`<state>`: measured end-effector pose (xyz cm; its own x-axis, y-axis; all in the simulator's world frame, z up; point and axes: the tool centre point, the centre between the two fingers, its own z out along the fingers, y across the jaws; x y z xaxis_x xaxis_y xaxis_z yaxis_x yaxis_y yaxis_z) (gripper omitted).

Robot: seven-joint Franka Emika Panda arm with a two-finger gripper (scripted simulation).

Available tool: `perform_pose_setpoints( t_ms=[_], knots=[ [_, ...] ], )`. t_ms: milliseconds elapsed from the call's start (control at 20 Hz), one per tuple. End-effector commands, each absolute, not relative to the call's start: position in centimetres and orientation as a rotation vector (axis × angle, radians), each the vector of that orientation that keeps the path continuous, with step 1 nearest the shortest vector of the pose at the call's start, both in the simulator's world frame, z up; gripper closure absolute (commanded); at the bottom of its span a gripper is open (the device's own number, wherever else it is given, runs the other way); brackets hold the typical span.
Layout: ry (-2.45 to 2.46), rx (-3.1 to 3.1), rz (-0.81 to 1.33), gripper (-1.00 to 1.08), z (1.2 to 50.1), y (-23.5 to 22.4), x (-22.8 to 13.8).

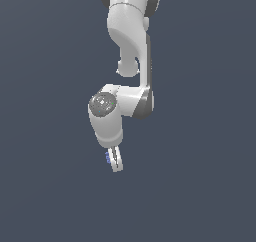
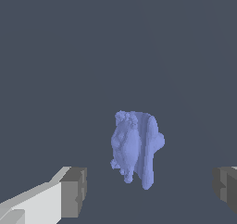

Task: Pick up the object and move it to a goal position.

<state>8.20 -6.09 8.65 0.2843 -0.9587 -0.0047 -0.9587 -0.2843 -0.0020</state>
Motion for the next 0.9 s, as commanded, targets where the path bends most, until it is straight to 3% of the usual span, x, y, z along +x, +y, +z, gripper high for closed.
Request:
perform_pose_setpoints(
  t_ms=[0, 850],
  knots=[
    [1.926, -2.479, 0.002, -0.92, 8.3, -6.3, 8.4],
    [1.984, -2.435, 0.001, -0.92, 5.3, -6.7, 8.5]
  ],
)
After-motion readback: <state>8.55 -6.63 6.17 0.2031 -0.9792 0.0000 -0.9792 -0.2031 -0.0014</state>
